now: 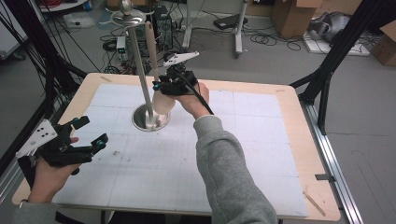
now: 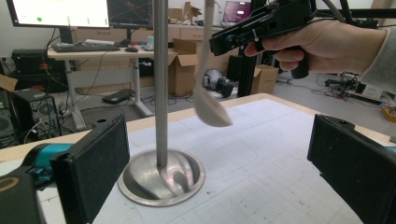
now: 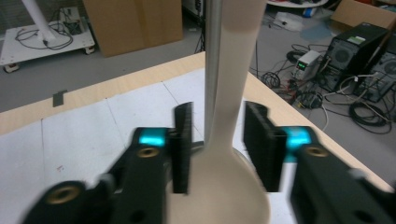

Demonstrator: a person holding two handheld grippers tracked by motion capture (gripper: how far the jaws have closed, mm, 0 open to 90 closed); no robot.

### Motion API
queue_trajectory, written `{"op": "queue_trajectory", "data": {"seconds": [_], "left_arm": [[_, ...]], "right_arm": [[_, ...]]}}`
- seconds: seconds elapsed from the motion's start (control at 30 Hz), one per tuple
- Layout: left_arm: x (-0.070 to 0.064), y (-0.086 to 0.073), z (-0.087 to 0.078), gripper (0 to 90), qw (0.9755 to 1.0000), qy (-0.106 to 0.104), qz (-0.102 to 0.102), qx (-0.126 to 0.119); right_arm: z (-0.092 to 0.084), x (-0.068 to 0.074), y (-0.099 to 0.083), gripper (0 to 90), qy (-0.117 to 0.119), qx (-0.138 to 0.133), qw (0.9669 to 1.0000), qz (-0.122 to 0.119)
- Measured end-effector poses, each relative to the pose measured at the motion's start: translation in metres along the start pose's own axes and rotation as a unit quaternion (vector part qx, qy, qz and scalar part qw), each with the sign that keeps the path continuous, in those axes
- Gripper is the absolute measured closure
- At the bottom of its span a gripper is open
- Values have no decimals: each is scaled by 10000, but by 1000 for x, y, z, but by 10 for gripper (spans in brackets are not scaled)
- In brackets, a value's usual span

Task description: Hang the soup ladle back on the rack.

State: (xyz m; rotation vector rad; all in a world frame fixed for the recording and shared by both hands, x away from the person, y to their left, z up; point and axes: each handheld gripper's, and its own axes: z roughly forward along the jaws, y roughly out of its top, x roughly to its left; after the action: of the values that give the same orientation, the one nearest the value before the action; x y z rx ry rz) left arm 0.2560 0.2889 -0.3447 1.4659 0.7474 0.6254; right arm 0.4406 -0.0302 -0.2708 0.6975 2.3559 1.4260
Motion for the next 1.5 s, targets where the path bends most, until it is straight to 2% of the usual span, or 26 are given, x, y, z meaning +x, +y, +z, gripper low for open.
{"op": "queue_trajectory", "data": {"seconds": [0.07, 0.1, 0.13, 0.23, 0.3, 0.4, 0.47, 0.57, 0.6, 0.7, 0.9, 1.27, 1.4, 1.43, 1.5], "left_arm": [[0, 0, 0, 60, 10000, -1, 15, -5], [0, 0, 0, 60, 10000, -1, 15, -5], [0, 0, 0, 60, 10000, 5, 12, -14], [0, 0, 0, 60, 10000, 6, 12, -10], [0, 0, 0, 60, 10000, 12, 11, 0], [0, 0, 1, 60, 10000, 21, 11, 11], [0, -1, 1, 60, 10000, 13, 9, 11], [0, -1, 1, 60, 10000, 13, 16, 18], [0, -1, 1, 60, 10000, 11, 19, 17], [1, -1, 2, 60, 10000, 23, -2, 17], [0, -3, 6, 60, 10000, -4, -4, 42], [0, -5, 14, 60, 10000, -59, -38, 2], [-1, -6, 19, 60, 9999, -84, -57, -5], [-1, -6, 19, 60, 9999, -84, -57, -5], [-1, -6, 22, 60, 9999, -117, -79, -26]], "right_arm": [[-3, 0, 0, 508, -35, -5, 10000, 4], [-3, 0, 0, 508, -35, -5, 10000, 4], [-6, 1, 0, 438, -51, -63, 10000, -9], [-10, 5, 1, 327, 78, -89, 9999, -103], [-12, 10, 1, 236, 182, -92, 9994, -267], [-14, 15, 2, 84, 147, -80, 9990, -425], [-14, 18, 1, 0, 94, -51, 9991, -416], [-16, 17, -1, 0, 73, -20, 9992, -403], [-18, 15, -4, 0, -5, -88, 9991, -404], [-23, 10, -9, 0, 65, -178, 9993, -313], [-37, 0, -22, 0, -12, -221, 9995, -203], [-83, -16, -54, 0, -37, -488, 9988, -14], [-102, -20, -68, 0, -25, -676, 9977, 21], [-102, -20, -68, 0, -25, -676, 9977, 21], [-116, -23, -80, 0, -39, -794, 9968, 81]]}}
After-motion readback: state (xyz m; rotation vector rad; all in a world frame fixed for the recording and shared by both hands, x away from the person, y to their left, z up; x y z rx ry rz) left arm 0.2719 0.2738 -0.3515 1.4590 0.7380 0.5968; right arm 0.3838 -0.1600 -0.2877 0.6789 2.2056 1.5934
